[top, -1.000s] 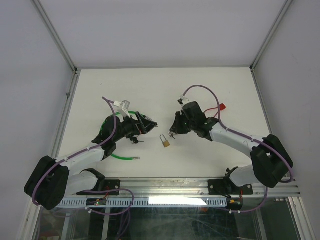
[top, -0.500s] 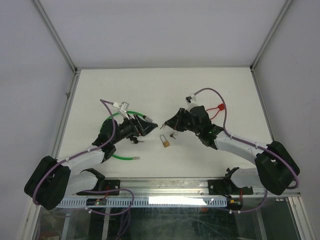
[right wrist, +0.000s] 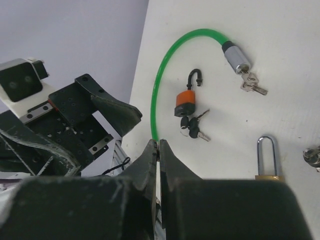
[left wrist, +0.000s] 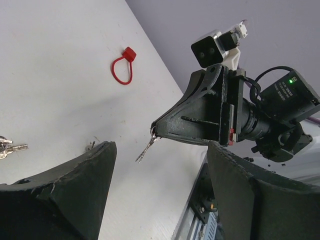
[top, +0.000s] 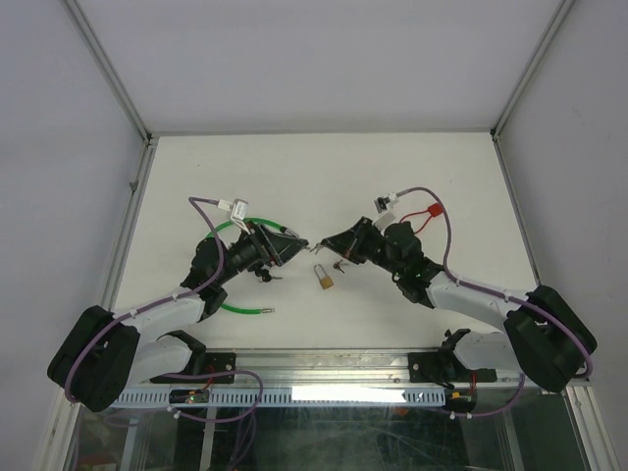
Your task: Unlock with the key
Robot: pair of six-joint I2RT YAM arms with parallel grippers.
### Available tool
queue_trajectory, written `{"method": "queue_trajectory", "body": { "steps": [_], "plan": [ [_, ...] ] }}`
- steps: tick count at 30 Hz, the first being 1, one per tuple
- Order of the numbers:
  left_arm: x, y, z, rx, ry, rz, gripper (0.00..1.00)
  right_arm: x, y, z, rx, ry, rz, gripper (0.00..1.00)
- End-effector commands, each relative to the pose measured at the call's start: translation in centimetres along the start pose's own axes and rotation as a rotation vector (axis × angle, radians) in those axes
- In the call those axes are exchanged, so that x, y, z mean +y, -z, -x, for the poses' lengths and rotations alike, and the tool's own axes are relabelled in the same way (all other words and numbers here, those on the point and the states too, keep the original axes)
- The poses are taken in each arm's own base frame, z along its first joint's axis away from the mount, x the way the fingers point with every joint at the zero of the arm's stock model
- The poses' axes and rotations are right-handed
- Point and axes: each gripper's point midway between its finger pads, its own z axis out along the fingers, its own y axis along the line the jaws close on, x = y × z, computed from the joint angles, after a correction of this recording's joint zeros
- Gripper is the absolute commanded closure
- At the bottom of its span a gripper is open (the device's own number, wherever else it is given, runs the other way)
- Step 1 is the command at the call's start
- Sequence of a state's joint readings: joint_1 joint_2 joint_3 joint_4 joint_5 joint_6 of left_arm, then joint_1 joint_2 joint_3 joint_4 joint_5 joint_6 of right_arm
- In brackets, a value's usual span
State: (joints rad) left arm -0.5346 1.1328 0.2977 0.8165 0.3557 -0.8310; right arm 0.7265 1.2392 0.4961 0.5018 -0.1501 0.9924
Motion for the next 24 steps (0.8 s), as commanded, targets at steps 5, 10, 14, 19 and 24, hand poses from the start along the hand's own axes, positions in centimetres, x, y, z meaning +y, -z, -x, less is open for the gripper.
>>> {"method": "queue_trajectory", "body": {
  "steps": [5,10,14,19,24],
  "plan": [
    [-2.4,0.2,0.6,-0.029,-0.024,-0.146,0.35,4.8,1.1,2.4,-0.116,-0.091,0.193,1.00],
    [-2.8,0.1,0.4,-0.021,-0.028,-0.182,0.43,5.3,1.2,2.4,-0.118,-0.124,0.223,1.00],
    [-2.8,0.0,0.3,-0.020,-0.033,-0.189,0.49,5.6,1.2,2.3,-0.112,-0.137,0.239,1.00],
    [-2.9,-0.2,0.2,-0.016,-0.040,-0.201,0.57,5.8,1.0,2.2,-0.105,-0.152,0.251,1.00],
    [-3.1,-0.3,0.1,-0.017,-0.048,-0.210,0.62,5.9,0.7,2.0,-0.090,-0.157,0.258,1.00]
  ]
}}
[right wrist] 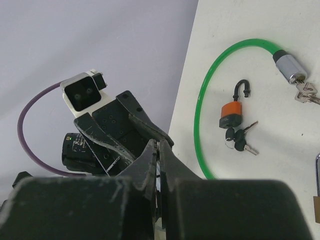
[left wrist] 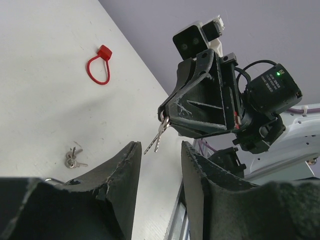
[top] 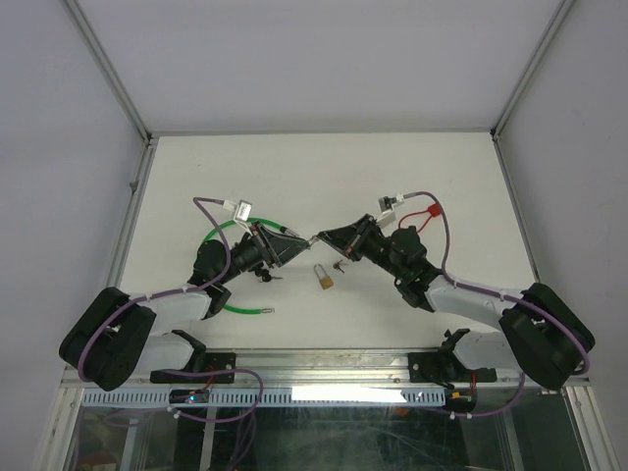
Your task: Unlock with the key
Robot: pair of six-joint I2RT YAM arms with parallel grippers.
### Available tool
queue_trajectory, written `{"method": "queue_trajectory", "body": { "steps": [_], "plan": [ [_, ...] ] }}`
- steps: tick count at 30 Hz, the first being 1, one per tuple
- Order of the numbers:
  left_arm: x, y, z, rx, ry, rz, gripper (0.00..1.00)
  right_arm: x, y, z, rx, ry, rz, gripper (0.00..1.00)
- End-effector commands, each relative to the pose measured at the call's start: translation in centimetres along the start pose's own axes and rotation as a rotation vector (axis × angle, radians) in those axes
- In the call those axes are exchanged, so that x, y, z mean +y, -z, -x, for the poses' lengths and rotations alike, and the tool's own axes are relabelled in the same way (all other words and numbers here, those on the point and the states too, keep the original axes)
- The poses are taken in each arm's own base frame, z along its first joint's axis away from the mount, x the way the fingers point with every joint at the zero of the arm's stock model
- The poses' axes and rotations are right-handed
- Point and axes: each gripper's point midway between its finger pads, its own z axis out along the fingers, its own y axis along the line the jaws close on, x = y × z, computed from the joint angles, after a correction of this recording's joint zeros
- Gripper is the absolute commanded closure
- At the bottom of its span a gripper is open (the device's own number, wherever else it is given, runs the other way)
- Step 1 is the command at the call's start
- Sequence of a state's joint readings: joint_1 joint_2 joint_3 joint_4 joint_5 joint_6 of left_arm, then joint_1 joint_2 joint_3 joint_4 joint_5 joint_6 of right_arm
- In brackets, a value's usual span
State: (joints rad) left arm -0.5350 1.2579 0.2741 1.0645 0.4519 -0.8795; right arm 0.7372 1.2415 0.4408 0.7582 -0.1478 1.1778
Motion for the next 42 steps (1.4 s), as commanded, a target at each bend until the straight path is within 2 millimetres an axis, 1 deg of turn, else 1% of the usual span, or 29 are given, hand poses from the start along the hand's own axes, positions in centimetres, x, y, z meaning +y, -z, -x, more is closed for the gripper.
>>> {"method": "queue_trajectory", "body": {
  "steps": [1,11,23,26,29,32,33,35,39,42],
  "plan": [
    [-1.7,-0.1,0.9,-0.033,-0.058,-0.079,0.63,2.0,-0.3,0.2,-0.007,-0.005,0.078,1.00],
    [-1.5,-0.3,1.0,-0.037,-0.071,-0.076,0.73,1.8,-0.6,-0.1,0.005,-0.010,0.079,1.00],
    [-1.1,-0.2,0.3,-0.017,-0.064,-0.071,0.80,1.6,-0.8,-0.2,0.009,-0.035,0.085,1.00],
    [-1.1,-0.2,0.3,-0.020,-0.068,-0.068,0.86,1.6,-0.8,-0.3,0.012,-0.034,0.087,1.00],
    [-1.0,-0.2,0.5,-0.026,-0.083,-0.055,1.00,1.4,-0.8,-0.4,0.019,-0.024,0.080,1.00],
    [-0.9,-0.1,0.7,-0.016,-0.111,-0.031,1.00,1.1,-0.7,-0.7,0.035,0.009,0.078,1.00],
    [-0.8,-0.1,0.8,-0.010,-0.117,-0.016,1.00,1.1,-0.7,-0.8,0.039,0.025,0.080,0.99],
    [-0.6,-0.1,1.0,0.004,-0.136,0.020,1.00,1.0,-0.5,-1.0,0.052,0.076,0.085,0.89],
    [0.0,-0.3,1.2,0.066,-0.148,0.106,1.00,1.0,-0.3,-0.8,0.095,0.203,0.106,0.76],
    [0.8,-0.1,0.5,0.146,-0.130,0.180,1.00,1.2,0.1,-0.3,0.130,0.305,0.138,0.65]
  ]
}}
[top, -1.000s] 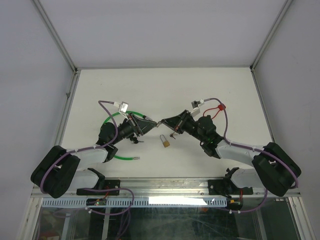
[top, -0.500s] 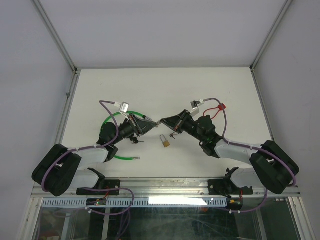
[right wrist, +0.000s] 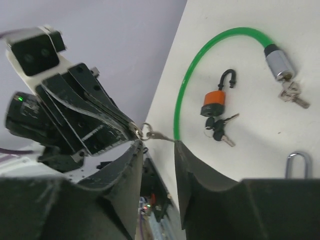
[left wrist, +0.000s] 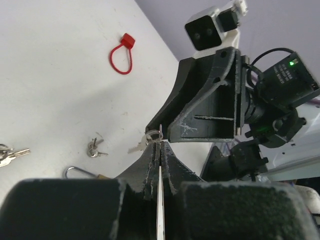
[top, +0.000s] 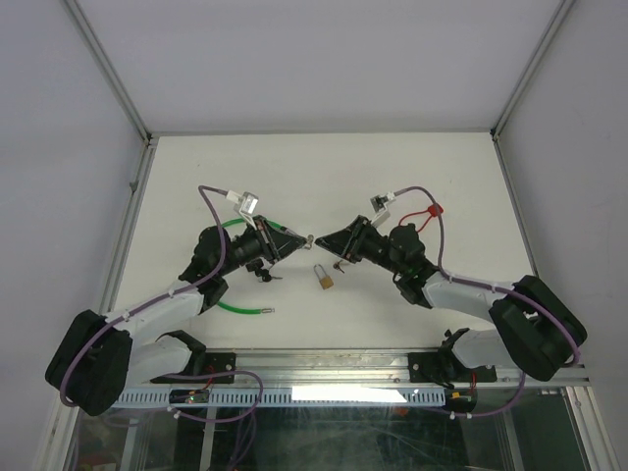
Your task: Unlock with the key
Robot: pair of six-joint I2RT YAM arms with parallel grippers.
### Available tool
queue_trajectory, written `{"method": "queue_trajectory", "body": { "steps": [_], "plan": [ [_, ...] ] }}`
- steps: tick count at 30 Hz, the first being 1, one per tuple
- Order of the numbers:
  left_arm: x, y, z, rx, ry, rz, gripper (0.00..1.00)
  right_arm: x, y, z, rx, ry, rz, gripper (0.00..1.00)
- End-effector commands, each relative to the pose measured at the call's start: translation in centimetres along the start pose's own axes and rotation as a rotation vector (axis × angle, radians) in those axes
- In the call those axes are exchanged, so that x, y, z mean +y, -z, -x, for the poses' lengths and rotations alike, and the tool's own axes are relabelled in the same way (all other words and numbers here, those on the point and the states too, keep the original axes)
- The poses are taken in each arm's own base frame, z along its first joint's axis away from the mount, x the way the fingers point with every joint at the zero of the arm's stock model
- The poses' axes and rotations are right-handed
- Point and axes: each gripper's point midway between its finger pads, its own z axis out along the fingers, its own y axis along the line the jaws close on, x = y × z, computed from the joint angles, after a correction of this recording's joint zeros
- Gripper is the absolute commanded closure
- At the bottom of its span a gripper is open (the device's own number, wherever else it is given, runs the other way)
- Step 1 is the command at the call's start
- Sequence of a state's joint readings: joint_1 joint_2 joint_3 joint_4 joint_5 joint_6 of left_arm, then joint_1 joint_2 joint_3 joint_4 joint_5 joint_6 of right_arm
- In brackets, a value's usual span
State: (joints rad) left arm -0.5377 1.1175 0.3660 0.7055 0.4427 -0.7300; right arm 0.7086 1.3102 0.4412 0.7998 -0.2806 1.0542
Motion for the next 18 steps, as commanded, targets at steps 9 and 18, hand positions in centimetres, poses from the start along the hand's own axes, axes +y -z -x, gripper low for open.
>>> {"method": "queue_trajectory", "body": {
  "steps": [9,18],
  "plan": [
    [0.0,0.6,0.1,0.354,-0.186,0.197,1.00,2.6,1.5,1.9,0.100,0.299,0.056,0.54],
    [-3.5,1.8,0.5,0.567,-0.382,0.026,1.00,5.0,3.2,0.1,0.248,0.772,0.301,0.43]
  ]
}}
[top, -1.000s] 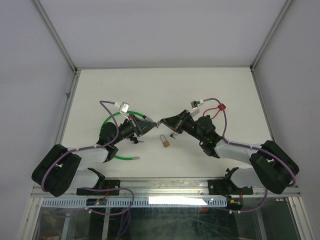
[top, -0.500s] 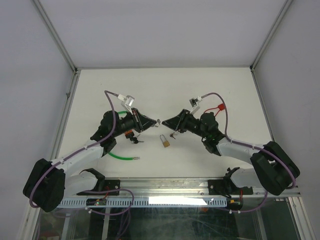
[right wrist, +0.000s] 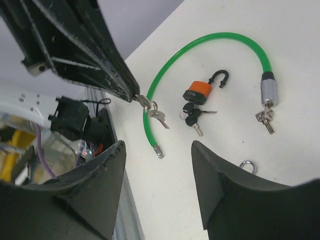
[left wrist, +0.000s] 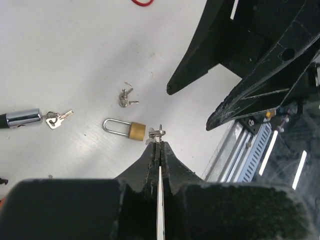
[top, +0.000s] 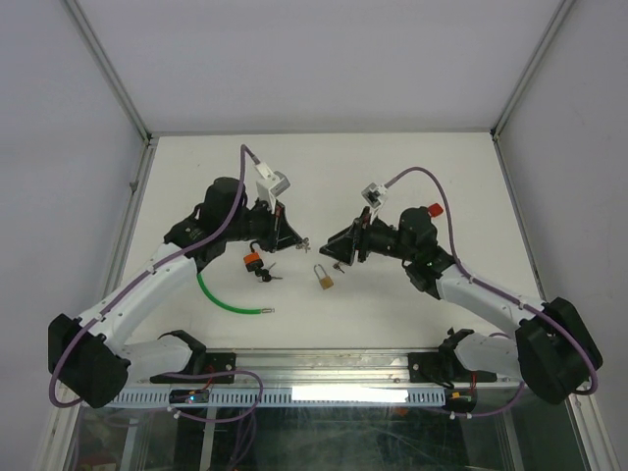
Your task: Unlock with the key
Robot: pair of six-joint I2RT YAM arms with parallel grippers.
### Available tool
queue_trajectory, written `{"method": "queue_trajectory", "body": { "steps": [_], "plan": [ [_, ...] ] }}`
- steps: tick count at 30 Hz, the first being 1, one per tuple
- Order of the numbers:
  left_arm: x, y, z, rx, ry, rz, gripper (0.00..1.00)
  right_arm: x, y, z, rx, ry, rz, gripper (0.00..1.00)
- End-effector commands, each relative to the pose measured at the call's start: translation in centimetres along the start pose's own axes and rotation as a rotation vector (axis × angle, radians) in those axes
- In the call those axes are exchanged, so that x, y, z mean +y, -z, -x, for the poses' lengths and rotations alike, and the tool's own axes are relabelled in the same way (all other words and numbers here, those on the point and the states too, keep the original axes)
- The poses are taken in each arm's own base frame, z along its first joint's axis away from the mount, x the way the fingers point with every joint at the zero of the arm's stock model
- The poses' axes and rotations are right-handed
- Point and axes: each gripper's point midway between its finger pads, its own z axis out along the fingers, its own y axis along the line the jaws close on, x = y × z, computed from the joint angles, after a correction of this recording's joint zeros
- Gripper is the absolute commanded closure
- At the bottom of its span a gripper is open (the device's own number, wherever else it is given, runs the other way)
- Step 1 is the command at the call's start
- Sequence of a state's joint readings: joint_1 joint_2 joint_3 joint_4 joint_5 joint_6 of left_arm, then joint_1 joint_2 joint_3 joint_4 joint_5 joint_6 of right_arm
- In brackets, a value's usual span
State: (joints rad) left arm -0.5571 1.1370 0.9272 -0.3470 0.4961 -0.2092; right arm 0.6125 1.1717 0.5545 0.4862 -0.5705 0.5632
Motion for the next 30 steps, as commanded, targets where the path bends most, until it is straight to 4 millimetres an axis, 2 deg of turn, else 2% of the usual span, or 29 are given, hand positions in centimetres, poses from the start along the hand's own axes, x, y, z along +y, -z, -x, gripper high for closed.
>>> {"method": "queue_trajectory", "body": {
  "steps": [1,6,10,16,30],
  "plan": [
    [-2.5,1.3,-0.8,0.123,-0.164,-0.144,1.00,3.8,0.6,1.1,0.034,0.344,0.213,0.43],
    [-3.2,0.9,-0.8,0.187,-0.227,-0.205,1.00,5.4,0.7,2.1,-0.010,0.398,0.278,0.44],
    [-4.5,0.5,-0.7,0.200,-0.265,-0.247,1.00,6.0,0.5,2.6,-0.036,0.425,0.300,0.44],
    [-5.3,-0.1,-0.8,0.212,-0.282,-0.278,1.00,6.6,-0.6,2.5,-0.033,0.434,0.331,0.44],
    [-6.2,0.0,-0.8,0.202,-0.291,-0.330,1.00,4.8,-1.2,0.1,0.055,0.362,0.297,0.44]
  ]
}}
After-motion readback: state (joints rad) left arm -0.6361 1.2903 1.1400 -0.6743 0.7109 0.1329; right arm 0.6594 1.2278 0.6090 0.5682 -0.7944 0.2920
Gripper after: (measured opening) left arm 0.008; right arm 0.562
